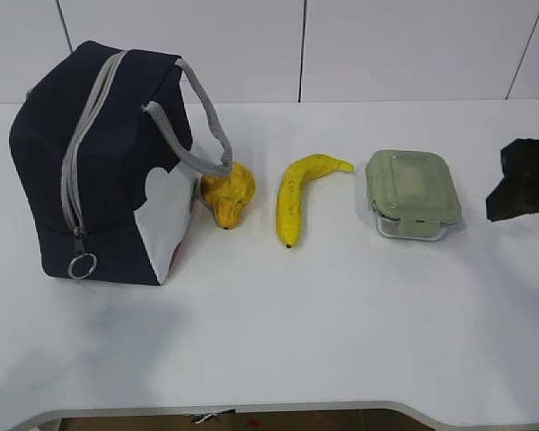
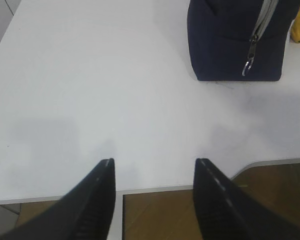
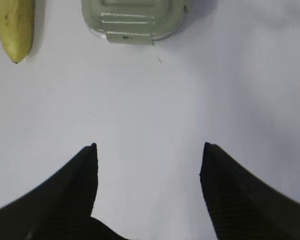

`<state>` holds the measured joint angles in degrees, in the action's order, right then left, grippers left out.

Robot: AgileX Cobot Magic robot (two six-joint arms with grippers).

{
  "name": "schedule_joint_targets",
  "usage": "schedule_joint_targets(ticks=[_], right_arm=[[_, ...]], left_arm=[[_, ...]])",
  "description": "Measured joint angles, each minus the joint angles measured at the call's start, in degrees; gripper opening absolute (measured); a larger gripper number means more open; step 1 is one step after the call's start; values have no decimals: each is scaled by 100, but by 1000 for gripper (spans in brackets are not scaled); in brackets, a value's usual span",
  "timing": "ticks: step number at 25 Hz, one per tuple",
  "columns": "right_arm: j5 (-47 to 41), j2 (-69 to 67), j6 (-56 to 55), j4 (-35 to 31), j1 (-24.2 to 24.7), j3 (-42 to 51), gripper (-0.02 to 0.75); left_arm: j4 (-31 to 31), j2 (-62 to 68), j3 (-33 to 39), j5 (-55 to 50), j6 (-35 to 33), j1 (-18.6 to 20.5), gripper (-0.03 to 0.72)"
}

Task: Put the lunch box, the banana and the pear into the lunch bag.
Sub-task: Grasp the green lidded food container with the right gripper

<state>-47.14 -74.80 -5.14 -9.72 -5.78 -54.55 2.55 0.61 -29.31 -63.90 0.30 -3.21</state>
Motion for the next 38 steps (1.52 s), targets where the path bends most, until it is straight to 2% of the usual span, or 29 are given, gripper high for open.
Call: schedule_joint_targets(ticks=[3, 6, 12, 16, 18, 21, 28, 38], right_arm=[[24, -450, 214, -147, 23, -317, 511], [-3, -786, 612, -647, 196, -611, 481], [-530, -1259, 2047, -2241, 1220, -983, 453], [-1221, -1724, 3188, -3766, 2024, -1093, 452], [-1585, -2002, 3829, -4504, 2289, -1097, 451], [-2006, -2490, 4502, -5171, 2525, -1182, 451], [-2042, -3255, 5045, -5260, 2634, -1760, 450], [-2088, -3339, 5097, -5071, 2647, -2342, 450]], left_arm=[[0, 0, 0, 0, 0, 0, 379], [0, 0, 0, 0, 0, 0, 379], [0, 0, 0, 0, 0, 0, 379], [0, 0, 0, 0, 0, 0, 379], [0, 0, 0, 0, 0, 0, 379], [0, 0, 0, 0, 0, 0, 379], [0, 0, 0, 0, 0, 0, 372], [0, 0, 0, 0, 0, 0, 361]])
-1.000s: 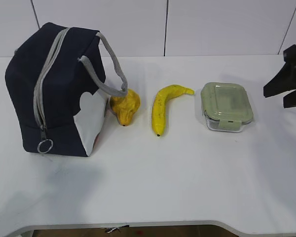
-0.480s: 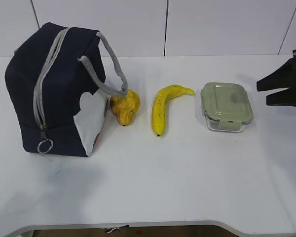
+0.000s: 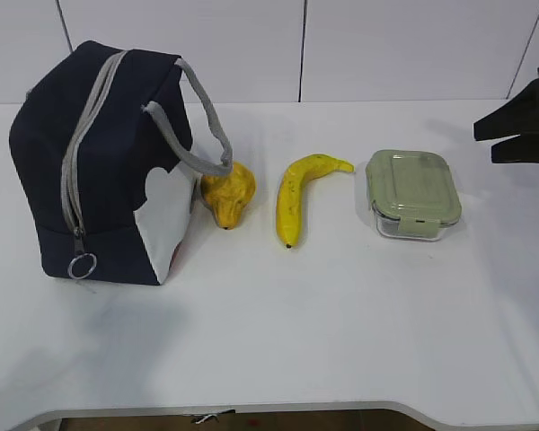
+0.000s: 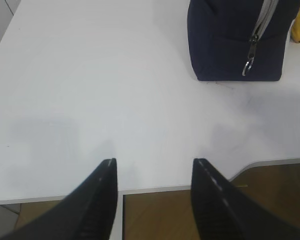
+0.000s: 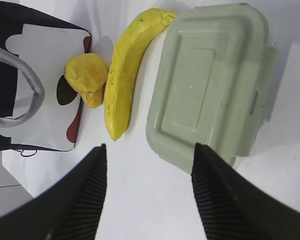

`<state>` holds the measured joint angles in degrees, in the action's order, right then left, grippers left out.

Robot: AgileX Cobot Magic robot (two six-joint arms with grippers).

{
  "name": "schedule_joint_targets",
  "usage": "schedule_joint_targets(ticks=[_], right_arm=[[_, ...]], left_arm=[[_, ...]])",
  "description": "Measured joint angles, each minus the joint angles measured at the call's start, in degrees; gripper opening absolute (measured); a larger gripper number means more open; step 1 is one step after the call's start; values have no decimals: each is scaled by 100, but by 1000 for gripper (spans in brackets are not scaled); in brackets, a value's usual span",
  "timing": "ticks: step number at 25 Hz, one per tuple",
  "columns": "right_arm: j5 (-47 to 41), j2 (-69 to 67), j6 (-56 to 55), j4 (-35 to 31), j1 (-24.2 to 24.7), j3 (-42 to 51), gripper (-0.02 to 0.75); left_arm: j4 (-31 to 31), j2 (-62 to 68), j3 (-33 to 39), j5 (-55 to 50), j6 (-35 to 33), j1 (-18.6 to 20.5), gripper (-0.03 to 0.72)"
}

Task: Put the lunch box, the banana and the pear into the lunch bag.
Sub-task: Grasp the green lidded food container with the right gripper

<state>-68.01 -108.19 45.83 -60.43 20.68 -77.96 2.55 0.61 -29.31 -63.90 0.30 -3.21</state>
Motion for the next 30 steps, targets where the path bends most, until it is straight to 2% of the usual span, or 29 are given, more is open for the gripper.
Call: schedule_joint_targets(ticks=[3, 8, 12, 18, 24, 30], right_arm=[[-9, -22, -12, 83, 0, -21, 468], [-45, -413, -39, 433, 0, -253, 570], [-45, -839, -3, 657, 2, -681, 579], [-45, -1194, -1, 338, 2, -1025, 580], [-45, -1549, -1, 257, 2, -1039, 580], [-23, -1847, 182, -109, 2, -1048, 580]], left_arm=[[0, 0, 0, 0, 0, 0, 360], [0, 0, 0, 0, 0, 0, 358], [0, 0, 0, 0, 0, 0, 350], [0, 0, 0, 0, 0, 0, 348], [0, 0, 0, 0, 0, 0, 342], [0, 0, 0, 0, 0, 0, 342]])
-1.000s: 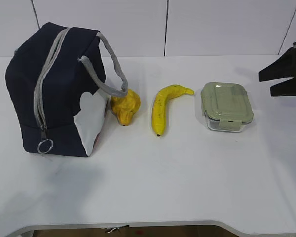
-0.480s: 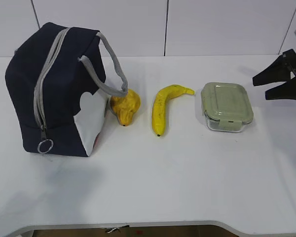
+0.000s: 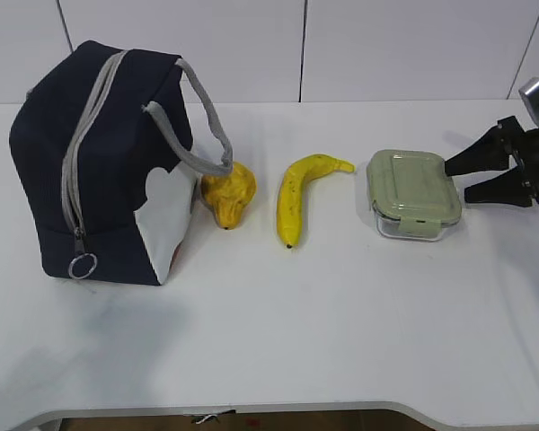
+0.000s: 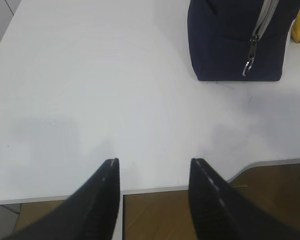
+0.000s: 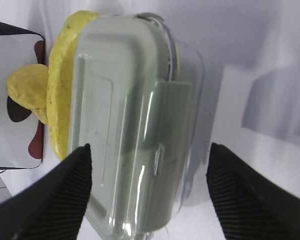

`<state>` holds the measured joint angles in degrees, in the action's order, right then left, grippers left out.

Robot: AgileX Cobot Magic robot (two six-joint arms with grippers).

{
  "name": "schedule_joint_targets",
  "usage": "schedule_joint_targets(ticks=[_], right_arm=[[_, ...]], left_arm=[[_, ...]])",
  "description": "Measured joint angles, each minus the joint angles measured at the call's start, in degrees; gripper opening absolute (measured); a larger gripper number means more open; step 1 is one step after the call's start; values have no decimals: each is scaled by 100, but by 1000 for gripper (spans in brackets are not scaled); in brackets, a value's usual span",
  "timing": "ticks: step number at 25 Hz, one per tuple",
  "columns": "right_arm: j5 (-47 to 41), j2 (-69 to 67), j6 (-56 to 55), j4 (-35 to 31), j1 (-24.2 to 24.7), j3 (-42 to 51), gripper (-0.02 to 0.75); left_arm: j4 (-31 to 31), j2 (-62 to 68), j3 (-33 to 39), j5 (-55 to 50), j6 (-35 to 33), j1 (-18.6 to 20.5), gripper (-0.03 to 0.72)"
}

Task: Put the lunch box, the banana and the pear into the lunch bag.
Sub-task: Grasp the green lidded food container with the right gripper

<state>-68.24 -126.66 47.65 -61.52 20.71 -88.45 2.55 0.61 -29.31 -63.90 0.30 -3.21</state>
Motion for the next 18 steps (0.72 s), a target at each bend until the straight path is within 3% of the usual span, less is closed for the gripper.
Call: schedule_joint_targets(ticks=[18], right_arm=[[26, -412, 357, -480, -235, -109, 581]], left_arm=[[0, 0, 0, 0, 0, 0, 331]])
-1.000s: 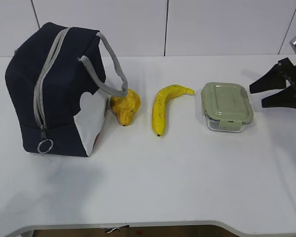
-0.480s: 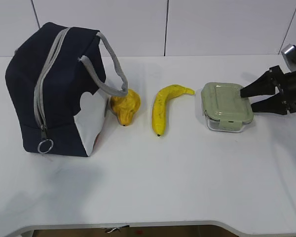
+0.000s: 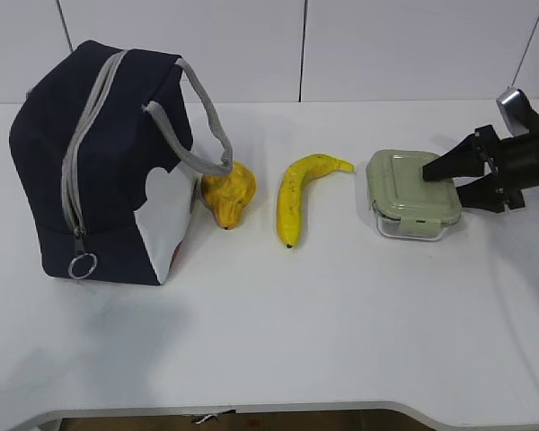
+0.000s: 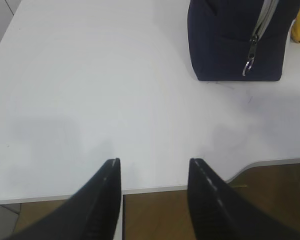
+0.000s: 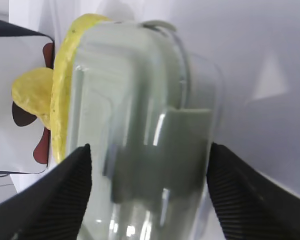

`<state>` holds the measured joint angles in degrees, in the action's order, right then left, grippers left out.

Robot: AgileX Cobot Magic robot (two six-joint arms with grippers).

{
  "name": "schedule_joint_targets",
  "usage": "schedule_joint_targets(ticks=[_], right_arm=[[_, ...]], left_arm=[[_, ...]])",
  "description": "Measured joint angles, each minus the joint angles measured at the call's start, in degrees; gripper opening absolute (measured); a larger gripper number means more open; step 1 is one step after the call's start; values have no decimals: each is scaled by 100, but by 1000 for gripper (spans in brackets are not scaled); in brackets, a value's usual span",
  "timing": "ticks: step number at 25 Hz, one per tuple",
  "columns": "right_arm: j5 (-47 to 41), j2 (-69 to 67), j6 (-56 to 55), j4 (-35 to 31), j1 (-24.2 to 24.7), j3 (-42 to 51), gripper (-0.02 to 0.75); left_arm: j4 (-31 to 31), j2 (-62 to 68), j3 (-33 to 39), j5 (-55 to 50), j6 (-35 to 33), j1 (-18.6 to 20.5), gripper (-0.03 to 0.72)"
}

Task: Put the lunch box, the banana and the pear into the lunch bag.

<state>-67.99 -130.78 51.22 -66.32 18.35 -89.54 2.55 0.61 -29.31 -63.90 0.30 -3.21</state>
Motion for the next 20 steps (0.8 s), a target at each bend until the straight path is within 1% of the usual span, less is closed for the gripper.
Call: schedule_joint_targets(ticks=[6, 13, 20], right_arm=[[13, -9, 78, -13, -178, -5, 582], [2, -144, 78, -90, -178, -26, 576], [-10, -144, 78, -173, -178, -35, 447]], left_arm=[[-7, 0, 0, 0, 0, 0, 330], [-7, 0, 0, 0, 0, 0, 330], [-7, 0, 0, 0, 0, 0, 326]])
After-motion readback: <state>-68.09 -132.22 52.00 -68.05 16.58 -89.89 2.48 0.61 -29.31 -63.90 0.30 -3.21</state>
